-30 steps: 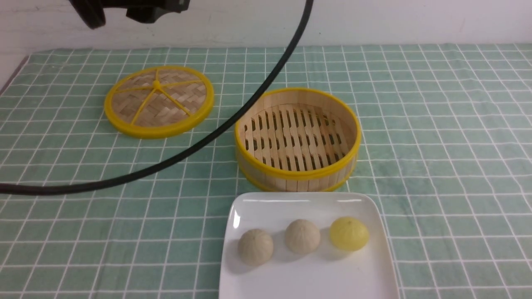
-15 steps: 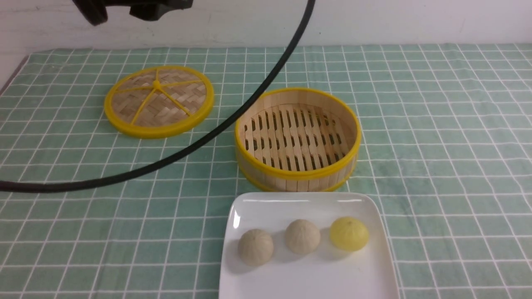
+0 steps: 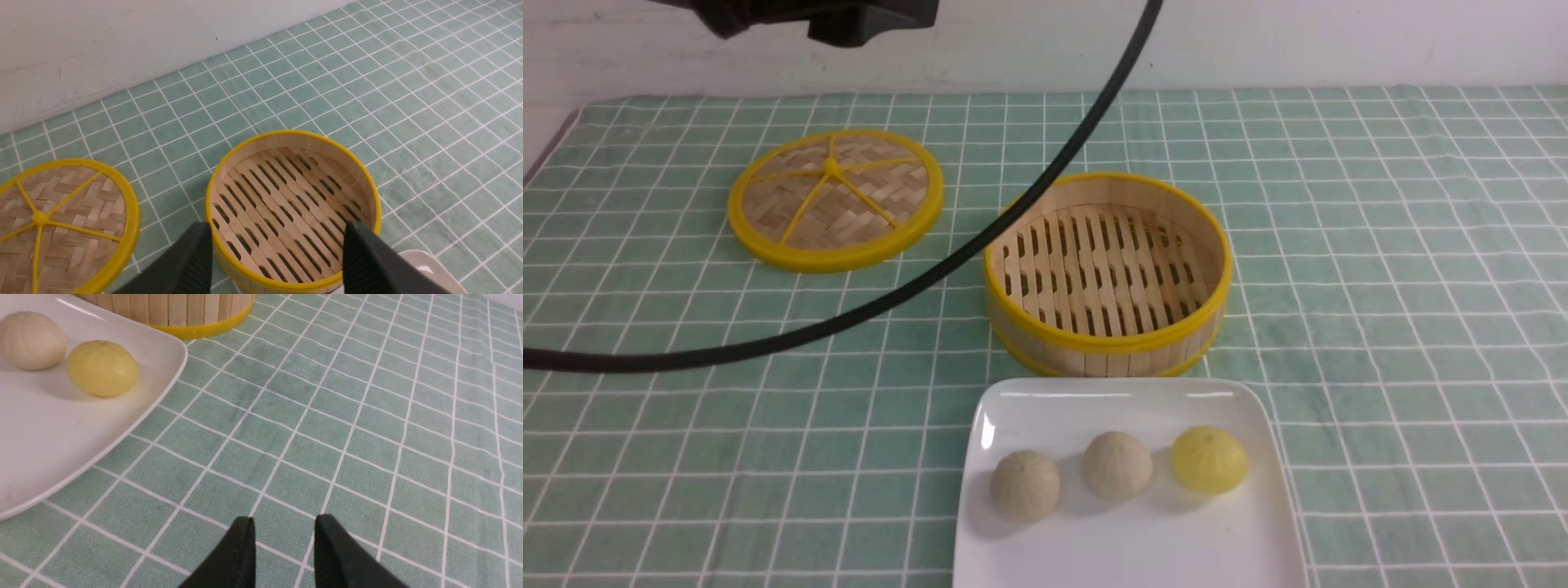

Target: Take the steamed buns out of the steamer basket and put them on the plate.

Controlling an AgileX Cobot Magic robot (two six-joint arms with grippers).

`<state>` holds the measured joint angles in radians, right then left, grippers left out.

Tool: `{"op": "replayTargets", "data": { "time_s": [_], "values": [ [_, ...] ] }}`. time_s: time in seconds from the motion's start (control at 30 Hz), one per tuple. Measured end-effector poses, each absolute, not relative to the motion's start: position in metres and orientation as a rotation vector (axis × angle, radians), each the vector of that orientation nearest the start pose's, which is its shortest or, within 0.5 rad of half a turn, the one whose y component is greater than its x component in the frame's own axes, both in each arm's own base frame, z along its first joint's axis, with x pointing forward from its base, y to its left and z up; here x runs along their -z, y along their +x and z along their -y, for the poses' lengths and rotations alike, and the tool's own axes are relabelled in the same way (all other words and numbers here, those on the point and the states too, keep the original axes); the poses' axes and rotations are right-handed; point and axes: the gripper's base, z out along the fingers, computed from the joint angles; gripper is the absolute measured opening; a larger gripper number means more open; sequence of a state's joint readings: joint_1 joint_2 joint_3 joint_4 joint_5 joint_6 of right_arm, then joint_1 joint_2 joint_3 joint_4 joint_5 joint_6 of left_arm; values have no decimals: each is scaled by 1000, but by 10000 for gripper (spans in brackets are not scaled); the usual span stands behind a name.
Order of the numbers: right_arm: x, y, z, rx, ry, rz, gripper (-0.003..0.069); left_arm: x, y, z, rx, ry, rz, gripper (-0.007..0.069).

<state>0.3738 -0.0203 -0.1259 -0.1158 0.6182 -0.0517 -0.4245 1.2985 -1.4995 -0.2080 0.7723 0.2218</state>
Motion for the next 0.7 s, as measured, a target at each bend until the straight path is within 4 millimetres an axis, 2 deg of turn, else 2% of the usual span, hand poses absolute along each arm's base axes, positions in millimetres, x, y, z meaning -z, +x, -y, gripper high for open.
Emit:
{"op": "replayTargets", "data": {
  "time_s": [0.13,0.27,0.33,0.37,0.4,0.5,0.6,0.67,0.7],
  "values": [
    [-201,39,-9,-84,-459,-1898,236,-452,251,125,323,606,-1981,441],
    [-201,39,-9,-85,-459,-1897,236,-431,258,123,240,619,-2042,441],
    [-201,39,-9,-85,-459,-1897,236,-416,254,117,198,605,-2083,441],
    [-201,39,-9,-85,-459,-1897,236,-418,253,116,196,600,-2077,441],
    [-201,39,-9,-85,-459,-1897,237,-405,244,110,174,586,-2099,441],
    [-201,39,-9,-85,-459,-1897,237,-390,205,87,146,513,-2021,441],
    [-201,39,-9,-85,-459,-1897,237,-375,184,73,143,456,-1965,441],
    [-201,39,-9,-85,-459,-1897,237,-356,166,56,129,387,-1918,441],
    [-201,39,-9,-85,-459,-1897,237,-337,156,45,102,340,-1918,441]
  ]
}}
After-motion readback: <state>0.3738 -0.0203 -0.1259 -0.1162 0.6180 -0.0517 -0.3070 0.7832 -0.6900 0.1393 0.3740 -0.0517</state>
